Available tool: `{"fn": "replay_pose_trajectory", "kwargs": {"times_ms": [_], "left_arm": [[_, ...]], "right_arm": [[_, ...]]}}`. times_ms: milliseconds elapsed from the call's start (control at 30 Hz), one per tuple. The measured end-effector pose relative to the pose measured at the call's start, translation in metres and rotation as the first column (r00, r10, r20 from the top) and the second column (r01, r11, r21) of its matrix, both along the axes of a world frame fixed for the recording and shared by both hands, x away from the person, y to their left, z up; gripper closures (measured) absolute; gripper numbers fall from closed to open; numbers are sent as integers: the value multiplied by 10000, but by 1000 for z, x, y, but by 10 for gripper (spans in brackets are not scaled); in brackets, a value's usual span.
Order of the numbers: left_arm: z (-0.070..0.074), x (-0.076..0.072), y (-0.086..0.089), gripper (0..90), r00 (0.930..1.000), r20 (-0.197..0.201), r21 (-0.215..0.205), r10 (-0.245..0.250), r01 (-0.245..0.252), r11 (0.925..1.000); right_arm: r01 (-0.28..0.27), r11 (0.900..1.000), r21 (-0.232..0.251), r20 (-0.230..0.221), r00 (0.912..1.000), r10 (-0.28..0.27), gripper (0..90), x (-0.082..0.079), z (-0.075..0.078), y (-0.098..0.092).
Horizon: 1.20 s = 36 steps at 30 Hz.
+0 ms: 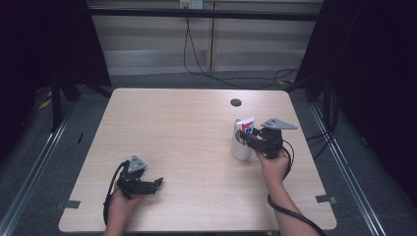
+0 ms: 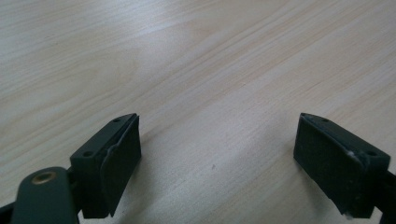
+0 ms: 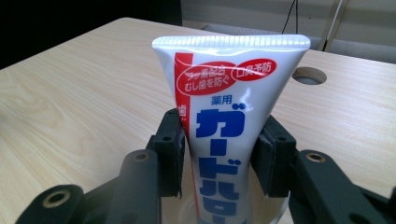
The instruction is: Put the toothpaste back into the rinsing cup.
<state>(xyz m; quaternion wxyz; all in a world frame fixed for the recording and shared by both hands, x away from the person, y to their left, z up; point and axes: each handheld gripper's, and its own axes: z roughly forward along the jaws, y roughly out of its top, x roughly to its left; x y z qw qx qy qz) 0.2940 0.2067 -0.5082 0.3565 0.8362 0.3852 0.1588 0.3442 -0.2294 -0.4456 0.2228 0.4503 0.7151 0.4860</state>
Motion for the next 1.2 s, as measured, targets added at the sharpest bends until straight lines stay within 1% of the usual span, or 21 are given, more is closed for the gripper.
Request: {"fn": "replay_pose_trajectory", "kwargs": {"times_ms": [133,333,367,400,567,700,833,867,967,1133,1200], "left_arm": [[0,0,0,148,10000,0,-33,17,-17,10000],[0,0,0,147,10000,0,-33,17,-17,10000],[0,0,0,148,10000,0,17,-13,13,10000],[0,0,0,147,10000,1,-31,15,-15,10000],[0,0,0,147,10000,4,-3,22,-22,10000],[0,0,0,148,10000,4,-28,36,-36,10000],[0,0,0,147,10000,4,-28,39,-39,10000],[0,0,0,147,10000,4,16,14,-14,10000],[0,0,0,148,10000,6,-32,40,-40,10000],[0,0,0,147,10000,6,-7,26,-26,10000],[0,0,0,148,10000,7,-35,43,-43,10000]], "right_arm": [[14,10000,56,-31,10000,-13,578,-1,0,0],[-37,10000,18,5,10000,37,574,-3,0,0],[-47,10000,-16,11,10000,47,574,-4,0,0],[-82,9999,-66,15,10000,82,574,-4,1,0],[-139,9997,-222,15,9999,140,571,-5,1,1],[-148,9998,-126,-28,9999,147,565,-6,1,1],[-150,9998,-139,-77,9999,148,561,-6,2,1],[-144,9998,-125,-70,9999,143,557,-6,2,0],[-174,9998,-75,-29,9998,174,535,-6,3,0],[-226,9995,-202,49,9997,227,505,-7,5,1],[-191,9998,-115,33,9998,191,485,-8,6,1]]}}
